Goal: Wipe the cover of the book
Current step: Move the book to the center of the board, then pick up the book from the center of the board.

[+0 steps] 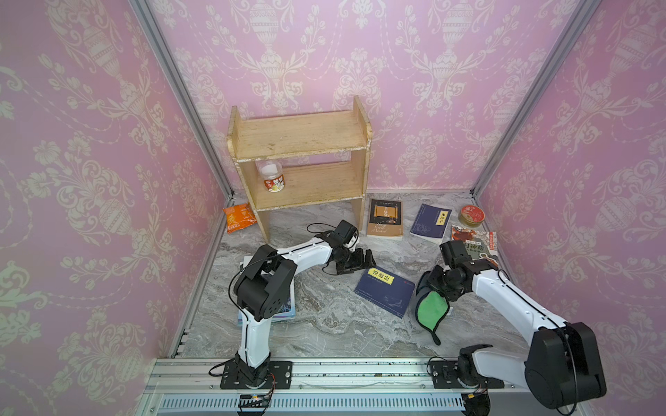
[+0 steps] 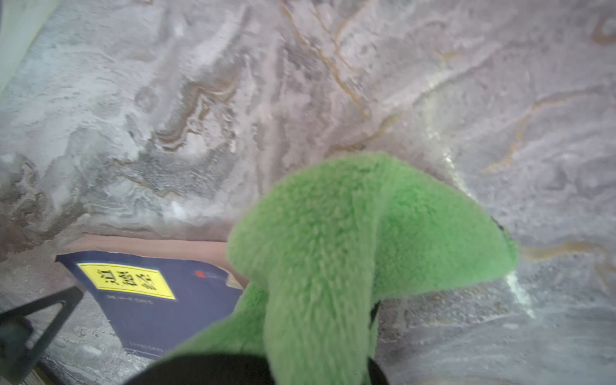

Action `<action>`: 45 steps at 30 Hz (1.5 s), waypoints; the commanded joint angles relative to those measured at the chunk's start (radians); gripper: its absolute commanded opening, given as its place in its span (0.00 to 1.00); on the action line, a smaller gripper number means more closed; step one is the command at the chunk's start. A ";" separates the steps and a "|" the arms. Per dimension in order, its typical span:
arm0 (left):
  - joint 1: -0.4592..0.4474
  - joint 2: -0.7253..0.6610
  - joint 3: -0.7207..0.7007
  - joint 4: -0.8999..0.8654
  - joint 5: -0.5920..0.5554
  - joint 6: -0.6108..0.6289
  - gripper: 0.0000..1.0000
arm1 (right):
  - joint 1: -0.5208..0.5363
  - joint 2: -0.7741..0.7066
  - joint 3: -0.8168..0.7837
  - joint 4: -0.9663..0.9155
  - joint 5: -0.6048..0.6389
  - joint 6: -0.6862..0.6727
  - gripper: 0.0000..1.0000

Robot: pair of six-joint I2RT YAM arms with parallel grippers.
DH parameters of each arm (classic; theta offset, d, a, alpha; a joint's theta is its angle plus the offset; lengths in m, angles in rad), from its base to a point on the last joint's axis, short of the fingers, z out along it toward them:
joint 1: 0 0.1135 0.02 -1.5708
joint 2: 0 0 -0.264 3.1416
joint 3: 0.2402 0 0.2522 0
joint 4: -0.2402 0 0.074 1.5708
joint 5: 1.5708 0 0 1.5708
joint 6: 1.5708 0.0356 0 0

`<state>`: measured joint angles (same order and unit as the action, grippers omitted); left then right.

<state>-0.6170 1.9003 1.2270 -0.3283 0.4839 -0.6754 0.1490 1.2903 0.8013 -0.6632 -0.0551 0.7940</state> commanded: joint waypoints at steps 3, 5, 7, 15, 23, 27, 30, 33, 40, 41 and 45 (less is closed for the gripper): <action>-0.035 -0.201 -0.197 0.069 -0.042 -0.069 0.99 | 0.012 0.208 0.161 0.060 -0.051 -0.169 0.00; -0.058 -0.243 -0.231 0.068 -0.049 -0.089 0.99 | 0.023 0.301 0.220 0.046 -0.089 -0.188 0.00; -0.088 -0.260 -0.258 0.100 -0.031 -0.130 0.99 | 0.044 0.365 0.252 0.046 -0.104 -0.224 0.00; -0.207 -0.244 -0.305 0.161 -0.019 -0.234 0.99 | 0.072 0.398 0.155 0.111 -0.134 -0.161 0.00; -0.210 -0.199 -0.336 0.192 -0.027 -0.242 0.99 | 0.114 0.297 -0.060 0.178 -0.181 -0.081 0.00; -0.203 -0.135 -0.278 0.145 -0.032 -0.169 1.00 | 0.148 0.208 -0.154 0.188 -0.166 -0.034 0.00; -0.171 -0.094 -0.230 0.109 -0.038 -0.108 0.99 | 0.192 0.132 -0.219 0.197 -0.186 0.013 0.00; -0.119 -0.049 -0.167 0.108 -0.021 -0.084 0.99 | 0.258 0.060 -0.259 0.208 -0.200 0.053 0.00; -0.045 -0.056 -0.175 0.149 0.067 -0.093 0.99 | 0.235 0.068 -0.136 0.054 -0.117 -0.066 0.00; -0.044 -0.069 -0.202 0.156 0.086 -0.105 0.99 | 0.222 0.090 -0.118 0.050 -0.129 -0.076 0.00; -0.044 -0.127 -0.339 0.244 0.154 -0.201 0.99 | 0.207 0.187 -0.106 0.129 -0.220 -0.059 0.00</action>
<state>-0.6590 1.7996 0.9871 -0.0856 0.5686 -0.8135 0.3603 1.4204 0.6907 -0.5285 -0.2394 0.7555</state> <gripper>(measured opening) 0.993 0.101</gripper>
